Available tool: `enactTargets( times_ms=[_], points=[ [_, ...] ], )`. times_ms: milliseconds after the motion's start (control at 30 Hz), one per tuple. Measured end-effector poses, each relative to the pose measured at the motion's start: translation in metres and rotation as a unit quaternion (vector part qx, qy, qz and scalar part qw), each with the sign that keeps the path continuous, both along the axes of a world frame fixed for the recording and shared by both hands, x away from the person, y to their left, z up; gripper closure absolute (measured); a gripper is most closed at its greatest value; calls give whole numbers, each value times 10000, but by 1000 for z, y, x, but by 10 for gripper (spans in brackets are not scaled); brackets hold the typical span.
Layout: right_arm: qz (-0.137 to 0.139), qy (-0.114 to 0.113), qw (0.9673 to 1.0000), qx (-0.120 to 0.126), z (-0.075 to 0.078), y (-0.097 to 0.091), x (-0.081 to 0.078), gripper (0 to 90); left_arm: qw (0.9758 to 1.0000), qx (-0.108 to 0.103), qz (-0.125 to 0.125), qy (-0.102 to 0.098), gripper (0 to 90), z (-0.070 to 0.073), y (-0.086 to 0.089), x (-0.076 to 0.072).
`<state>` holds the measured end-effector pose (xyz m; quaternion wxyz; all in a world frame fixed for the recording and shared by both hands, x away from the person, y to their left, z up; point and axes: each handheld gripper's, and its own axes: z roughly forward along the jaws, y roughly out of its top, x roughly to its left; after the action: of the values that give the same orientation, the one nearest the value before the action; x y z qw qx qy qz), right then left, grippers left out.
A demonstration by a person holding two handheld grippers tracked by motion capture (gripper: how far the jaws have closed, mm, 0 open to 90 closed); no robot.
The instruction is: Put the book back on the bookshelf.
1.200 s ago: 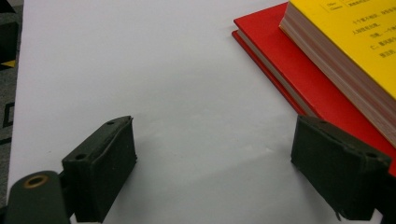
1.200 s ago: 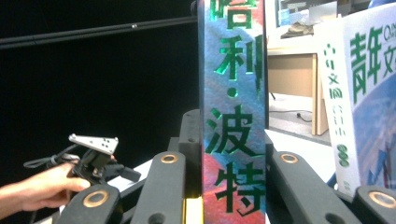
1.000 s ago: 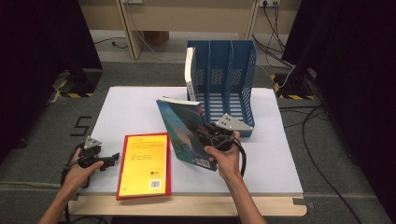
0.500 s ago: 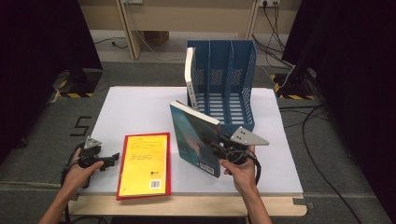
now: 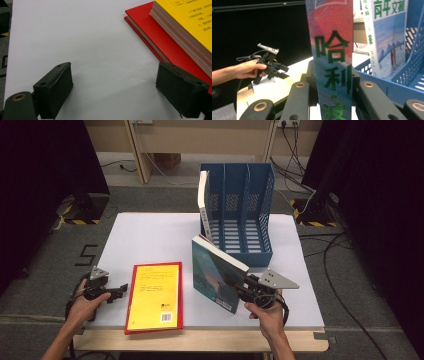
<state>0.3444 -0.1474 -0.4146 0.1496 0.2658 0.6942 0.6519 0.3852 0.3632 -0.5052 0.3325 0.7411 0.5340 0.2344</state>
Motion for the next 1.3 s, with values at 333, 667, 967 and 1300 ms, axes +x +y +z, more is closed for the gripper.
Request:
enactTargets(
  times_ms=[333,667,967,1300],
  points=[
    [48,120,9999,-44,-6,9,-3,704,10000,0,1,-2,127,0,0,0],
    [17,145,9995,-271,-15,19,0,701,10000,3,1,1,127,0,0,0],
    [-25,150,9995,-263,-17,21,1,696,10000,2,-1,-8,127,0,0,0],
    [-9,210,9996,-185,-26,30,7,680,10000,8,-2,-7,126,0,0,0]
  ],
)
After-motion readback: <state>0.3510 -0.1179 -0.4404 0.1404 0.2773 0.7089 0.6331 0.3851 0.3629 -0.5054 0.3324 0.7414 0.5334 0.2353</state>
